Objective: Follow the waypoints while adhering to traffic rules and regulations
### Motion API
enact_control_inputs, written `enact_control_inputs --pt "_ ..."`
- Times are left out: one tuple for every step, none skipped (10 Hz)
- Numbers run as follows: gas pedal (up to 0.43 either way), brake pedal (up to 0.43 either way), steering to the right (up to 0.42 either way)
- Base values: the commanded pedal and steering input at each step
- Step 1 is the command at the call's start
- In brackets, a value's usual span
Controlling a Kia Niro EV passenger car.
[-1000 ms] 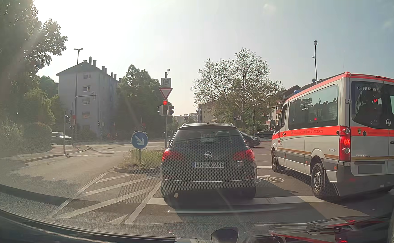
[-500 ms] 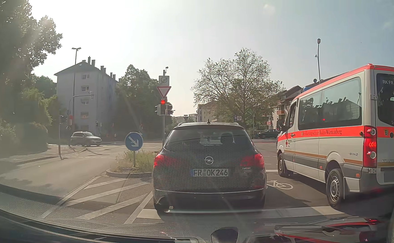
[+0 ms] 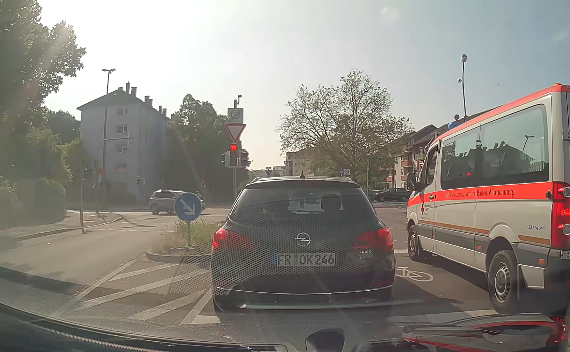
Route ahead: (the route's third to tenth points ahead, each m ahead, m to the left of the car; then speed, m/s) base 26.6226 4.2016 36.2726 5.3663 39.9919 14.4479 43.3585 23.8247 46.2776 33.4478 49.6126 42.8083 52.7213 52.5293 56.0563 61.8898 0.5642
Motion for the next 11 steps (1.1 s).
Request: enact_control_inputs --pt "0.0 0.244 0.0" --pt "0.0 0.226 0.0" --pt "0.0 0.226 0.0" --pt "0.0 0.22 0.0" --pt "0.0 0.22 0.0" --pt "0.0 0.22 0.0" --pt "0.0 0.226 0.0" --pt "0.0 0.226 0.0" --pt "0.0 0.232 0.001" --pt "0.0 0.244 0.001" --pt "0.0 0.25 0.001"
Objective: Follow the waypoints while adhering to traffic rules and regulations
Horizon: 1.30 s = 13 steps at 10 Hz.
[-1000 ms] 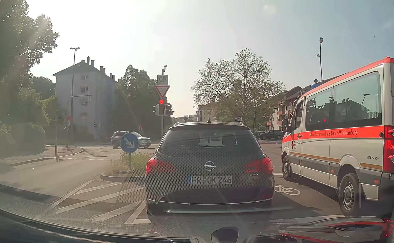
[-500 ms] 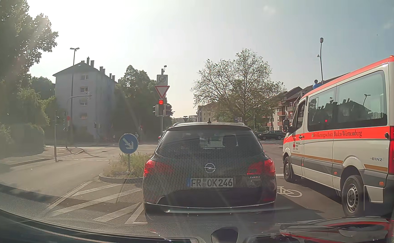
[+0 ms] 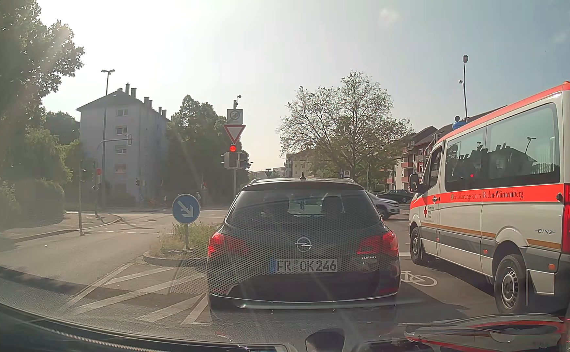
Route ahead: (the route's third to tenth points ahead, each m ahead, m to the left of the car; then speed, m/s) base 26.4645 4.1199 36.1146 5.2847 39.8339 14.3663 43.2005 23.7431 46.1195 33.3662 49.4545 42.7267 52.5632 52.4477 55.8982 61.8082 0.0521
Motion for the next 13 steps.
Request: enact_control_inputs --pt "0.0 0.256 0.001" --pt "0.0 0.256 0.001" --pt "0.0 0.256 0.001" --pt "0.0 0.262 0.001" --pt "0.0 0.262 0.001" --pt "0.0 0.262 0.0" --pt "0.0 0.262 0.001" --pt "0.0 0.262 0.001" --pt "0.0 0.262 0.001" --pt "0.0 0.262 0.001" --pt "0.0 0.262 0.0" --pt "0.0 0.262 0.001" --pt "0.0 0.262 0.001"
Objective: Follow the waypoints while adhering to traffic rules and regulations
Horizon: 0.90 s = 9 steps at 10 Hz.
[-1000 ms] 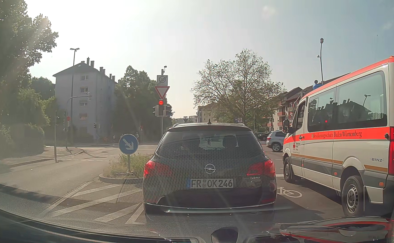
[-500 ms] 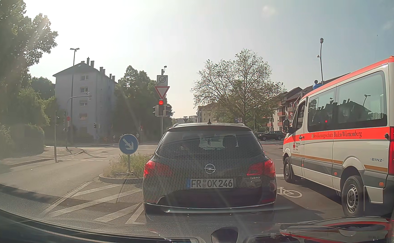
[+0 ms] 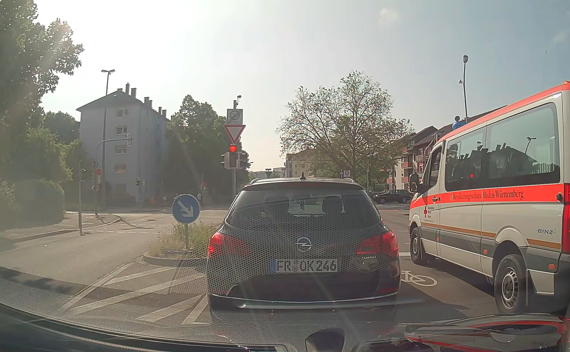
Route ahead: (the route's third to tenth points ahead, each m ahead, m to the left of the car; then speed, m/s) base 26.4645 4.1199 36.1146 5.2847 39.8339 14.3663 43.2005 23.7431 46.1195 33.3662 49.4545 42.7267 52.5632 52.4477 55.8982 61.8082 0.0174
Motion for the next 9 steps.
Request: enact_control_inputs --pt "0.0 0.262 0.001" --pt "0.0 0.262 0.001" --pt "0.0 0.262 0.001" --pt "0.0 0.262 0.001" --pt "0.0 0.262 0.001" --pt "0.0 0.262 0.0" --pt "0.0 0.262 0.001" --pt "0.0 0.262 0.001" --pt "0.0 0.262 0.001"
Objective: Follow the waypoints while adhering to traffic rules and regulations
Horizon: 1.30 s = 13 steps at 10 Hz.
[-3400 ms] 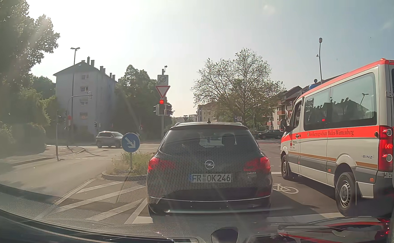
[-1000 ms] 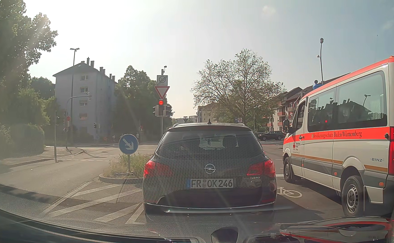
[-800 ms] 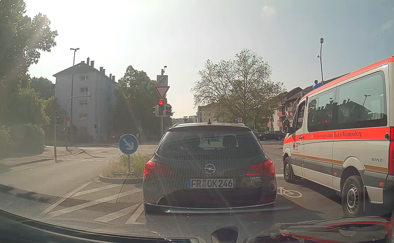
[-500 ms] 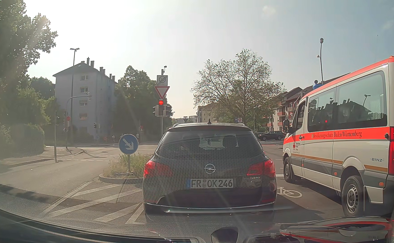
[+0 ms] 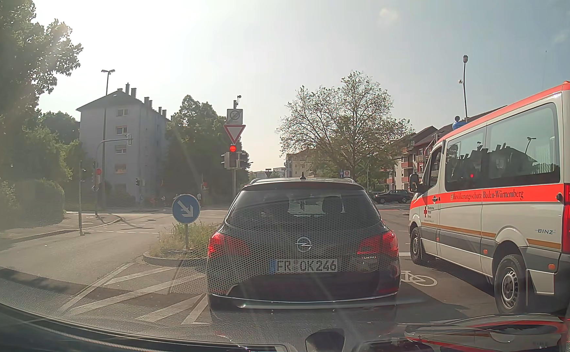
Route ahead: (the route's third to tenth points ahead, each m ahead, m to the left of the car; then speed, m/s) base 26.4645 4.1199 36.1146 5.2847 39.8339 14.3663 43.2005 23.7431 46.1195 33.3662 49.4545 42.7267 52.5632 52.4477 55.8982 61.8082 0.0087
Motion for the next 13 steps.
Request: enact_control_inputs --pt "0.0 0.262 0.001" --pt "0.0 0.262 0.001" --pt "0.0 0.262 0.001" --pt "0.0 0.262 0.001" --pt "0.0 0.262 0.001" --pt "0.0 0.262 0.001" --pt "0.0 0.262 0.001" --pt "0.0 0.262 0.001" --pt "0.0 0.262 0.001" --pt "0.0 0.262 0.001" --pt "0.0 0.262 0.001" --pt "0.0 0.268 0.001" --pt "0.0 0.262 0.001"
